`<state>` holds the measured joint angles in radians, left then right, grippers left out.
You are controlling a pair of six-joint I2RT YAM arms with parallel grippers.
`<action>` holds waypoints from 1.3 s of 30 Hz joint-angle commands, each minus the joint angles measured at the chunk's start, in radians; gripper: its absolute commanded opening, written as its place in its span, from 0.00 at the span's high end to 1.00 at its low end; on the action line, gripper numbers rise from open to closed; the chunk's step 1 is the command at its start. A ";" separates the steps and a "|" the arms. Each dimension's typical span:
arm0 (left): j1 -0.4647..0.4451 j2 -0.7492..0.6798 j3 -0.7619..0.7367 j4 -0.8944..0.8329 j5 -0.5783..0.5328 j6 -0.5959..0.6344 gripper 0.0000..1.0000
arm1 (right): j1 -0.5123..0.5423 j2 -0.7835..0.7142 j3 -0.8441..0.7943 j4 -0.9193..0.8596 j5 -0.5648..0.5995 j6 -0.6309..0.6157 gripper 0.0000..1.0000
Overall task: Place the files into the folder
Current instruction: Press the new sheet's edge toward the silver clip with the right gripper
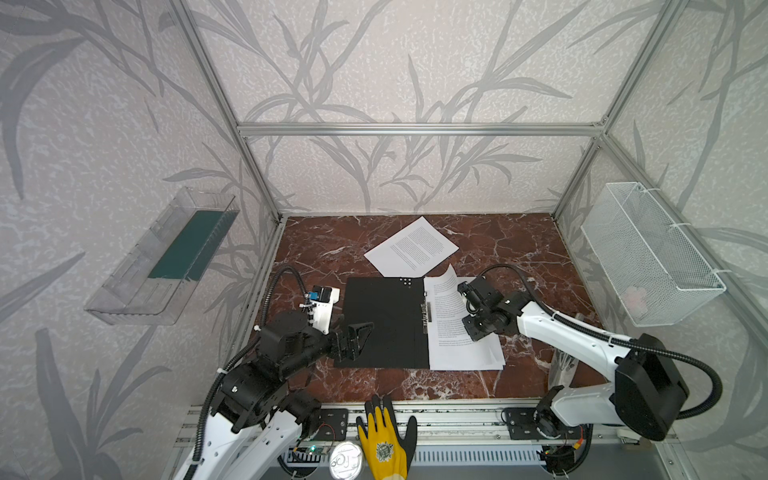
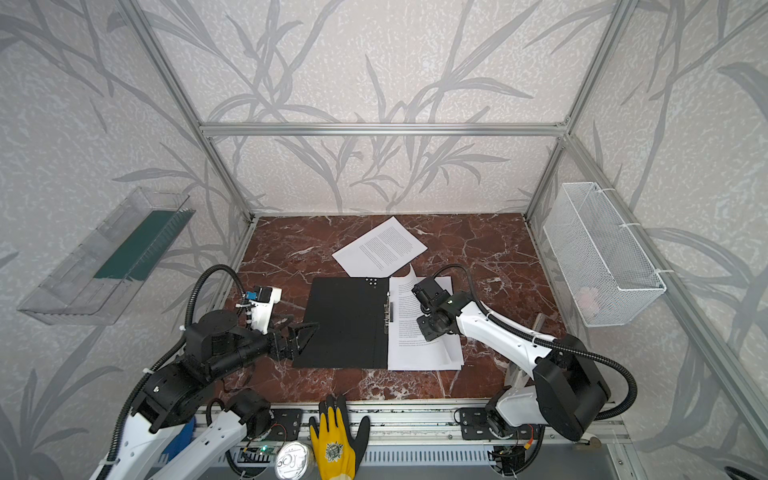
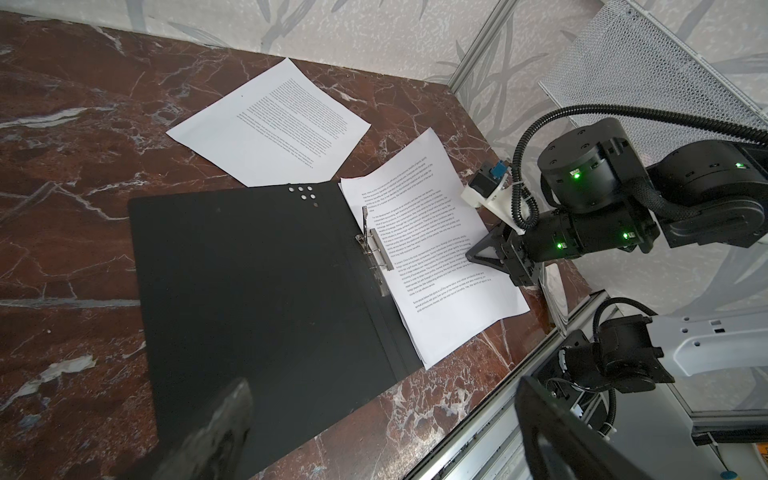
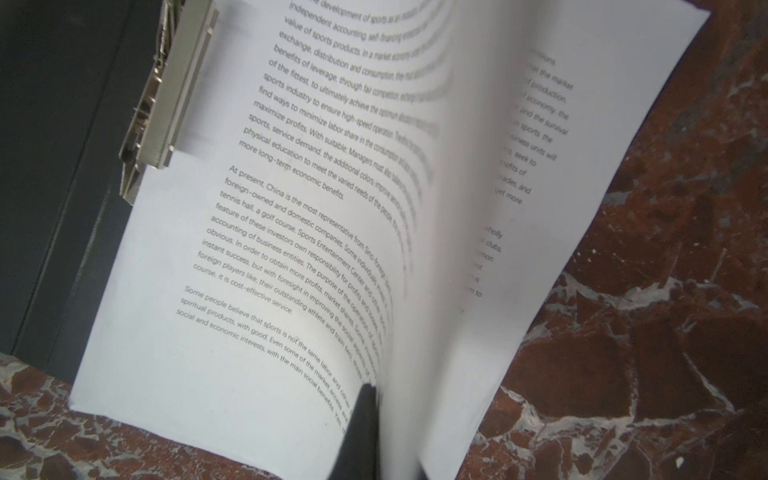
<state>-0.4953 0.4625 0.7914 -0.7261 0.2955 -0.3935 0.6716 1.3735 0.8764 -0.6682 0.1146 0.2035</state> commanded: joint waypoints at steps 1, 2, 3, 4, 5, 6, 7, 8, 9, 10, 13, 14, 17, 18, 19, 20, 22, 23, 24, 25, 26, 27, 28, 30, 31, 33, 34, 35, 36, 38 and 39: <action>-0.001 0.001 -0.006 -0.006 -0.009 0.019 0.01 | 0.006 -0.009 -0.004 -0.027 0.020 0.011 0.85; 0.000 0.001 -0.006 -0.007 -0.008 0.020 0.01 | 0.007 -0.012 -0.005 -0.026 0.025 0.012 0.84; -0.001 0.002 -0.007 -0.007 -0.008 0.020 0.01 | 0.007 -0.015 -0.006 -0.025 0.028 0.012 0.84; -0.002 0.001 -0.006 -0.007 -0.008 0.018 0.01 | 0.006 -0.020 -0.008 -0.022 0.028 0.013 0.82; -0.001 0.002 -0.006 -0.006 -0.008 0.019 0.01 | 0.007 -0.023 -0.011 -0.019 0.031 0.014 0.79; -0.001 0.002 -0.006 -0.007 -0.008 0.018 0.01 | 0.007 -0.027 -0.012 -0.018 0.035 0.014 0.77; -0.001 0.002 -0.006 -0.006 -0.007 0.020 0.01 | 0.006 -0.028 -0.013 -0.018 0.044 0.016 0.74; -0.001 -0.001 -0.006 -0.006 -0.007 0.020 0.01 | 0.006 -0.030 -0.014 -0.020 0.051 0.019 0.70; -0.002 -0.001 -0.006 -0.007 -0.006 0.018 0.01 | 0.006 -0.032 -0.014 -0.021 0.061 0.020 0.66; -0.001 -0.002 -0.006 -0.006 -0.006 0.019 0.01 | 0.006 -0.039 -0.014 -0.022 0.073 0.023 0.60; -0.001 -0.005 -0.006 -0.006 -0.007 0.018 0.01 | 0.006 -0.071 -0.023 -0.019 0.120 0.031 0.41; -0.001 -0.005 -0.006 -0.004 -0.007 0.018 0.01 | 0.007 -0.086 -0.025 -0.020 0.140 0.031 0.35; -0.001 -0.004 -0.007 -0.002 0.002 0.015 0.01 | 0.007 -0.147 -0.034 -0.022 0.210 0.041 0.19; -0.001 -0.003 -0.009 0.003 0.008 0.011 0.01 | 0.006 -0.172 -0.038 -0.022 0.233 0.042 0.15; -0.002 -0.004 -0.011 0.010 0.018 0.006 0.01 | 0.007 -0.201 -0.044 -0.020 0.256 0.044 0.12; -0.001 -0.004 -0.014 0.019 0.035 0.002 0.01 | 0.006 -0.234 -0.055 -0.010 0.276 0.047 0.09; -0.002 0.003 -0.023 0.045 0.072 -0.016 0.01 | 0.006 -0.303 -0.081 0.032 0.278 0.042 0.06; -0.002 0.010 -0.032 0.070 0.090 -0.036 0.01 | 0.006 -0.345 -0.098 0.067 0.271 0.031 0.05; -0.001 0.019 -0.042 0.093 0.108 -0.060 0.01 | 0.006 -0.377 -0.106 0.084 0.270 0.027 0.03; -0.001 0.036 -0.052 0.130 0.124 -0.097 0.01 | 0.007 -0.409 -0.108 0.096 0.270 0.027 0.01; 0.000 0.059 -0.064 0.177 0.141 -0.140 0.01 | 0.006 -0.430 -0.103 0.107 0.268 0.026 0.01; -0.002 0.081 -0.077 0.230 0.158 -0.181 0.01 | 0.006 -0.437 -0.095 0.119 0.258 0.022 0.01; -0.001 0.114 -0.100 0.312 0.178 -0.232 0.01 | 0.005 -0.435 -0.086 0.134 0.256 0.021 0.01; -0.001 0.205 -0.137 0.484 0.190 -0.313 0.01 | 0.003 -0.411 -0.066 0.162 0.257 0.021 0.01; -0.001 0.262 -0.136 0.527 0.184 -0.329 0.01 | 0.003 -0.397 -0.057 0.173 0.252 0.022 0.01; -0.001 0.400 -0.114 0.594 0.164 -0.355 0.01 | -0.004 -0.352 -0.034 0.198 0.211 0.035 0.01; 0.000 0.463 -0.104 0.630 0.160 -0.371 0.01 | -0.009 -0.329 -0.024 0.210 0.178 0.044 0.01; 0.000 0.533 -0.089 0.672 0.157 -0.391 0.01 | -0.016 -0.302 -0.012 0.227 0.133 0.054 0.01; -0.001 0.594 -0.075 0.723 0.153 -0.404 0.01 | -0.023 -0.277 -0.003 0.251 0.099 0.063 0.01; -0.002 0.712 -0.032 0.791 0.117 -0.412 0.01 | -0.051 -0.225 0.008 0.315 0.031 0.078 0.01; 0.001 0.776 0.010 0.782 0.088 -0.398 0.01 | -0.077 -0.191 0.017 0.348 -0.019 0.091 0.01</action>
<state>-0.4953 1.1435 0.7113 -0.0998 0.4358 -0.7471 0.6361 1.1297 0.8528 -0.4343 0.2245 0.2588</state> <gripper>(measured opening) 0.992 0.990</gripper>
